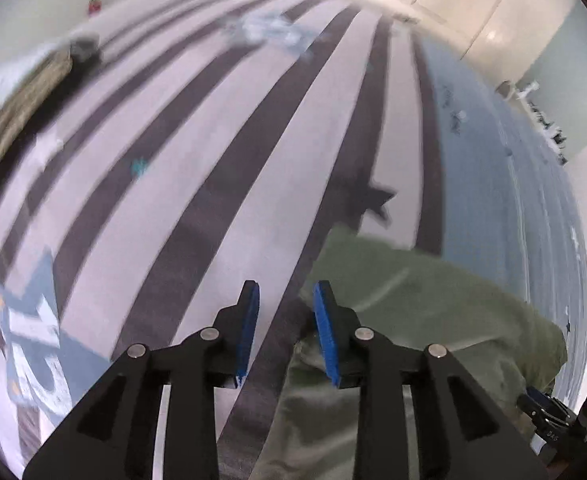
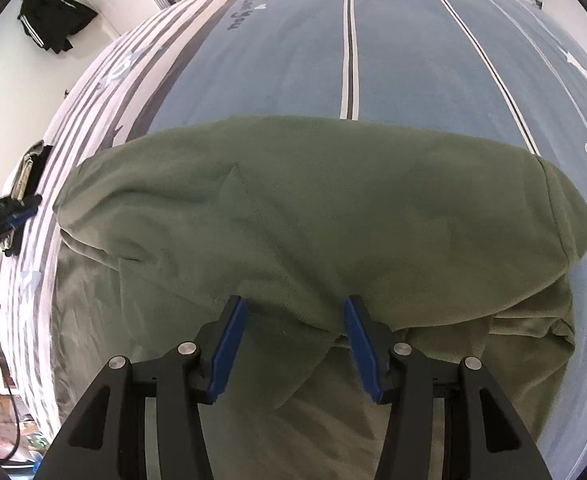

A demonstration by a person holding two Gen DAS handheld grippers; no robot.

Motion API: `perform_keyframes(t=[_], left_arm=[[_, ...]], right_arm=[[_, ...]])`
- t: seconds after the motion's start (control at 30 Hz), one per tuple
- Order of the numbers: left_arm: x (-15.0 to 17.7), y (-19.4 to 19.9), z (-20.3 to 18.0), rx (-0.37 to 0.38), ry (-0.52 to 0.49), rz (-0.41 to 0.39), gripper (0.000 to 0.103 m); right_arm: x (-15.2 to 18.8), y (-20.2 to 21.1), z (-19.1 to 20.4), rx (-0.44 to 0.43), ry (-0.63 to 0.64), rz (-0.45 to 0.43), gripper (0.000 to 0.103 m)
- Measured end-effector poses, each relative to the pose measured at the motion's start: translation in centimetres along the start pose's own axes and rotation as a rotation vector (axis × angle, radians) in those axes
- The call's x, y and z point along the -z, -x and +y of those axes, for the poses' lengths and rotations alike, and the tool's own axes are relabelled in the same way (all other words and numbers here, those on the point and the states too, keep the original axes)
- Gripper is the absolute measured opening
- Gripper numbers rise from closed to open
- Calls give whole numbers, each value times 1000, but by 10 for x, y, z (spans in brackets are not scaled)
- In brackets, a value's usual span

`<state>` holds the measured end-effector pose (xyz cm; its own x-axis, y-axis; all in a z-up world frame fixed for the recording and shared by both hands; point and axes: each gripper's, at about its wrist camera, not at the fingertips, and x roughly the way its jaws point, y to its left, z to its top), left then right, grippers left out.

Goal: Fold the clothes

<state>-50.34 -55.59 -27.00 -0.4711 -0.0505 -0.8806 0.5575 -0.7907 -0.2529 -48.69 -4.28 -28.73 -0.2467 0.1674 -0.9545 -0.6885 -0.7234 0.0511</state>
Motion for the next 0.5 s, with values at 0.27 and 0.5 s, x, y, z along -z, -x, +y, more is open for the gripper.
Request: perform_keyframes(t=[0.27, 0.5], left_arm=[[3, -55, -71, 74, -200, 77, 29], [5, -59, -54, -150, -231, 20, 29]], right_arm=[[3, -12, -10, 51, 15, 60, 47], [26, 7, -32, 92, -32, 37, 47]])
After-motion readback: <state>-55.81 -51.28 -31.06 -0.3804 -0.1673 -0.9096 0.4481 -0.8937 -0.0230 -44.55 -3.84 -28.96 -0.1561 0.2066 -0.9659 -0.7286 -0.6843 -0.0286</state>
